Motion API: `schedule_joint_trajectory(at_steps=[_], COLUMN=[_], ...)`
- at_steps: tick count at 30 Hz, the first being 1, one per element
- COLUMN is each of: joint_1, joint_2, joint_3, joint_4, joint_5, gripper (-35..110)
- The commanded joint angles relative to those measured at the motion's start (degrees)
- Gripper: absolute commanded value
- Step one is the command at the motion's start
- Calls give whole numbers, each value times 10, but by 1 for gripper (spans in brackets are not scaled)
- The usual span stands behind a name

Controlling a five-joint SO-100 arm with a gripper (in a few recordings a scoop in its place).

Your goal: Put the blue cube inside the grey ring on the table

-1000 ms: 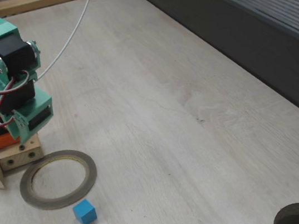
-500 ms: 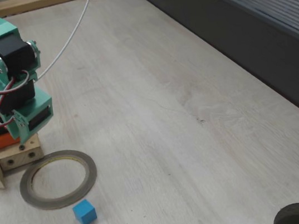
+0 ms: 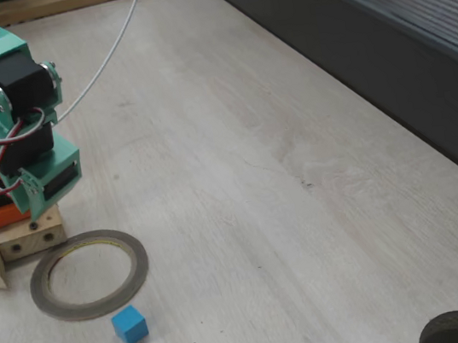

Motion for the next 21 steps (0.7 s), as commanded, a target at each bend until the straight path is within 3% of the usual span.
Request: schedule_joint_trajectory(at_steps=[1,21], joint_1=[4,11], joint_2=[7,6], joint_3=[6,-4], joint_4=[15,-9], joint_5=[6,4], gripper=[12,12])
